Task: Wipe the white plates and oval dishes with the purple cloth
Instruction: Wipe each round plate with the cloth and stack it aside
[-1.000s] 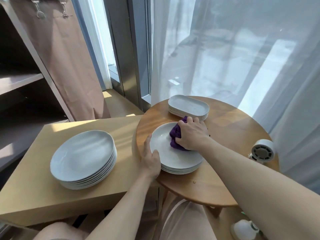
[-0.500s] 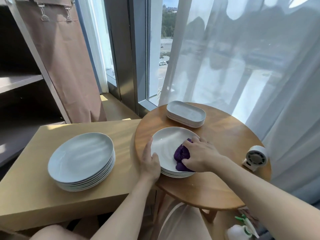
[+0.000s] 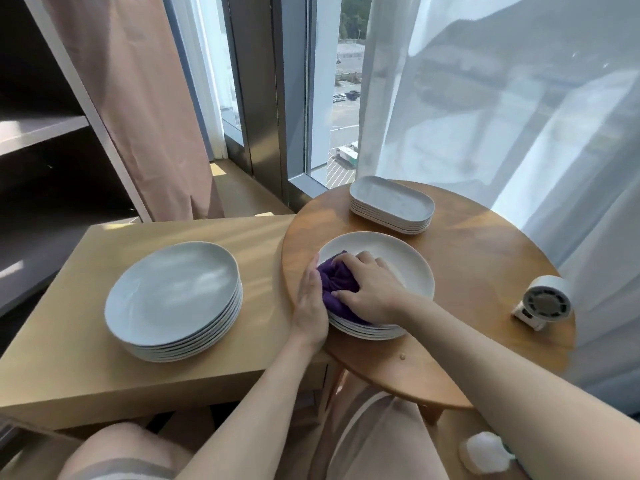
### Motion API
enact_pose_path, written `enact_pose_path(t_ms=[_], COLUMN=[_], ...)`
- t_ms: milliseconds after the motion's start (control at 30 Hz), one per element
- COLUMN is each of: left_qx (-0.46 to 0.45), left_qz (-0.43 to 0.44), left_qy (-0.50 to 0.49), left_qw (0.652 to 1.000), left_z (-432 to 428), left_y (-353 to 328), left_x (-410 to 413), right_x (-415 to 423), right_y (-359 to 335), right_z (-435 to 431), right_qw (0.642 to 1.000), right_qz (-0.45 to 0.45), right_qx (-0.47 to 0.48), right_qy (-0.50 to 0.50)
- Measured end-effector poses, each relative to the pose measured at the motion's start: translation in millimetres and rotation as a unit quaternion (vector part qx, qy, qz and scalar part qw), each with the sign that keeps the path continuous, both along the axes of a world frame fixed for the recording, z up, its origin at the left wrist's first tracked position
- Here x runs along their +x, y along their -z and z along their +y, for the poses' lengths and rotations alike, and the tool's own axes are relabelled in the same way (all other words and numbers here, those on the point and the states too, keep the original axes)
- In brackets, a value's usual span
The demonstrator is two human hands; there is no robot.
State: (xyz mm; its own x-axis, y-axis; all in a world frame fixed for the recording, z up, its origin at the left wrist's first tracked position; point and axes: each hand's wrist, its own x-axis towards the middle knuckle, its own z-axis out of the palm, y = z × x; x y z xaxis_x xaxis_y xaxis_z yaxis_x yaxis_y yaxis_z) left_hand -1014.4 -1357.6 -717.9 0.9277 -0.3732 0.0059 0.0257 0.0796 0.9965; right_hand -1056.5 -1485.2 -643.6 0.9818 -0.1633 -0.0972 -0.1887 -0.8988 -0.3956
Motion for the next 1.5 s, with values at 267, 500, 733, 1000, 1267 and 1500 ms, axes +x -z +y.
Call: enact_pose_path(t_ms=[267,500,733,1000,1267,1500], left_qx=[0.067,0.114,0.18,0.175,0.162,0.15], left_qz=[-0.086,-0.119,-0.157,-0.138,-0.146,-0.142], left_qy=[-0.037,-0.054,-0.065,-0.059,-0.063,-0.038], left_qw=[0.993,0.985,0.969,0.973,0.974,0.978], left_z=[-1.5,1.1,6.0,6.4,6.9,8.1], left_y=[8.5,6.9,2.2,3.1,4.6,12.4], left_x=[-3.8,-4.7,-6.8,-5.8,-6.2,-2.5], right_x=[20.6,33.1,25.5,-11.1,-52.8,-35.6], right_y=[7.5,11.5,1.9,-23.6,-36.4,-30.4], right_z=[-12.5,-19.6,-35.0,-58.8,-49.5,-25.5], right_qw=[0.998,0.993,0.98,0.966,0.986,0.992], right_qz=[-0.047,-0.072,-0.03,0.06,0.117,0.12], right_qx=[-0.029,-0.089,-0.151,-0.231,-0.117,0.016], right_qy=[-0.015,0.03,0.13,0.102,0.015,-0.03])
